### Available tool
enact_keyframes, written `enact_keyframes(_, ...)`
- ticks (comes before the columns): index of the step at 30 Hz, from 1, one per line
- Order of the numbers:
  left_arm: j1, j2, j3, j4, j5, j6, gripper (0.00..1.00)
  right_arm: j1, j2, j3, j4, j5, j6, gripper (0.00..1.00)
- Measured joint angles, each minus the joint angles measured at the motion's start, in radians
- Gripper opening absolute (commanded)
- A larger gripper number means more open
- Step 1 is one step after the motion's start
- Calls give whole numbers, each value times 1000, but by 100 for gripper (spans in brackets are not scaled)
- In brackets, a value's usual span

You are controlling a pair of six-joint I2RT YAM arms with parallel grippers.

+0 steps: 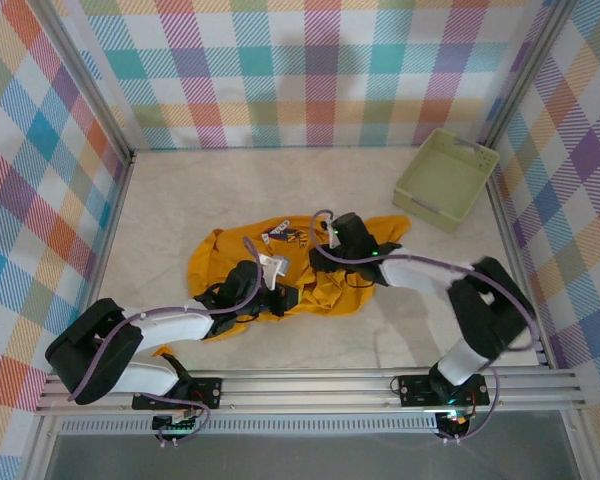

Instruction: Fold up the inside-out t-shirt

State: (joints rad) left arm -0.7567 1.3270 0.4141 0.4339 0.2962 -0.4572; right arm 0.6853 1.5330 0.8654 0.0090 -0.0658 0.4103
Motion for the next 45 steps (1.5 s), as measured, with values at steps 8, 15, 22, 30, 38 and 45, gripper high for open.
enact_keyframes(8,7,0,-7,45,18,-11,0,45,-192,-74,25,-156,83,34)
enact_keyframes(15,8,-11,-21,44,18,-14,0,48,-41,-166,106,-239,161,30)
enact_keyframes(22,9,-55,-31,-5,-15,-13,24,48,90,-172,233,-280,214,32)
enact_keyframes(30,10,-89,-39,-183,-190,-28,37,66,129,-122,227,-225,197,35)
enact_keyframes(38,10,-93,-40,-253,-274,-48,36,119,166,-34,195,-204,161,38)
enact_keyframes(45,10,-93,-54,-251,-290,-51,36,155,179,-11,116,-184,150,39)
